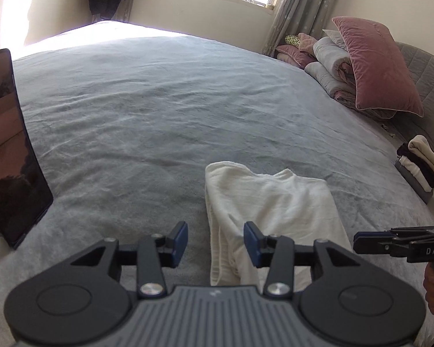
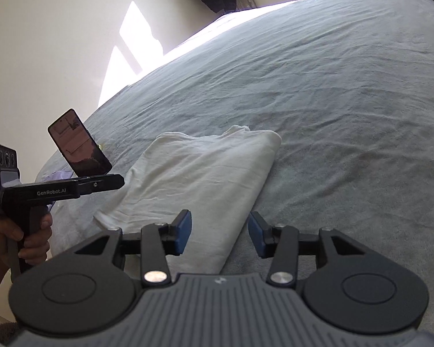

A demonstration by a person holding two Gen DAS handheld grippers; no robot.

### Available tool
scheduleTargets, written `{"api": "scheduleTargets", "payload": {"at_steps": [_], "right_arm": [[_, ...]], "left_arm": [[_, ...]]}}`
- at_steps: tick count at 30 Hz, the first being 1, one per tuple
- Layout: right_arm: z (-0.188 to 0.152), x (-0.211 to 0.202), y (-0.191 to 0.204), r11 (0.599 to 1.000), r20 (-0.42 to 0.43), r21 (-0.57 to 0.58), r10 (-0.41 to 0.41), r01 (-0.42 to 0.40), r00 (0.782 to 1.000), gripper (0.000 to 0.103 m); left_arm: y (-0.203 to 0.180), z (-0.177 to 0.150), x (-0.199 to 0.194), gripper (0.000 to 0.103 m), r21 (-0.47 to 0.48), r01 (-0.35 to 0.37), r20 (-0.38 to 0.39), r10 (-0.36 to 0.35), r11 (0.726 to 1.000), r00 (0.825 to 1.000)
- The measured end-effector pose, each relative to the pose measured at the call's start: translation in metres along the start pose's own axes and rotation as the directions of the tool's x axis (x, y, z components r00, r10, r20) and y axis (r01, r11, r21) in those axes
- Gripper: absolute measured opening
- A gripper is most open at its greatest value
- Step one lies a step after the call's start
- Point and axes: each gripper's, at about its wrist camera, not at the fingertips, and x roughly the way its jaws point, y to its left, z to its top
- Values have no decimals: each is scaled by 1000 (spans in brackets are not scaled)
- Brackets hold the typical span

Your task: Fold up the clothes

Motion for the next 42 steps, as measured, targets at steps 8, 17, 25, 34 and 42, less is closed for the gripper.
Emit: {"api": "scheduleTargets", "payload": {"at_steps": [8,17,25,34,42], "right_arm": [[8,18,-27,985,7,165,50,-50,999,48],[15,37,-47,933,91,331,118,-142,989,47],[21,43,-51,885,118,418,173,-207,978,23],[42,-15,-43,930,230,304,137,-205,963,21],[79,-77,-75,946,303,269,94,-181,948,21]], "left_arm": [[5,6,39,44,-78,41,-38,-44,996,998],[21,1,59,43,-266,136,35,-131,954,991],[-1,-3,51,20,-258,73,111,-45,963,993],[-48,31,47,15,-196,95,171,-62,976,983],[-110,63,58,15,-129,159,222,-128,979,967]]}}
